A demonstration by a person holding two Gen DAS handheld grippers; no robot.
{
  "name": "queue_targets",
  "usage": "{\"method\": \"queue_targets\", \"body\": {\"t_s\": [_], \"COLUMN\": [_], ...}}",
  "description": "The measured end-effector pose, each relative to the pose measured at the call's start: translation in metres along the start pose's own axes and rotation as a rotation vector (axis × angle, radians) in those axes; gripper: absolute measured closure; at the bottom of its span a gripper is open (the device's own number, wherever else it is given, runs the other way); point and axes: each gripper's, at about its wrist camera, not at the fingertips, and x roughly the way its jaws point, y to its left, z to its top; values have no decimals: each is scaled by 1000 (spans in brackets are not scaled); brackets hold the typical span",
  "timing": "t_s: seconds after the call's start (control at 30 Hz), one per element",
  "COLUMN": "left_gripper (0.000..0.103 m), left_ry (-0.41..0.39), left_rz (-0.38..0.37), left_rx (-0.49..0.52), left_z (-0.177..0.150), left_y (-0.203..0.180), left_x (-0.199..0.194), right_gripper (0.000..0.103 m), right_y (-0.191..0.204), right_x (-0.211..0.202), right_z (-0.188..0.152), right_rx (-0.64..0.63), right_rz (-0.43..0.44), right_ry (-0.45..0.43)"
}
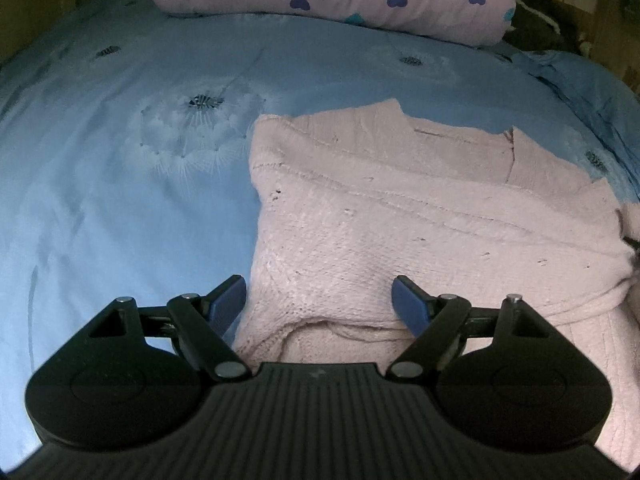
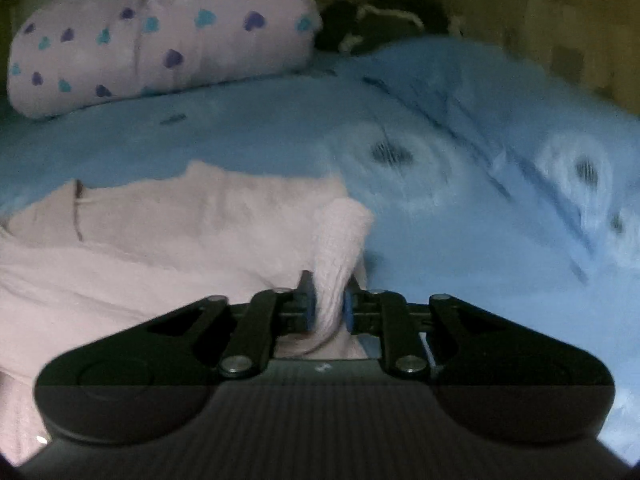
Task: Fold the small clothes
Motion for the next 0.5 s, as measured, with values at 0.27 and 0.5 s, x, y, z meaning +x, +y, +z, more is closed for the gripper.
{"method": "queue_targets", "body": {"t_s": [0.27,0.5], "left_gripper": [16,16], "left_ry": [15,6], "left_rz": [10,12], "left_rx": [-1,11], "left_z": [-1,0], "left_y": [-3,-6], "left_x": [4,2], "right_gripper": [56,54], "right_y": [-37,-20], "right_x": [-9,-17], "right_z": [22,48], "right_rx": [127,6], "right_rz": [-64,122], "right_ry": [-4,33]}}
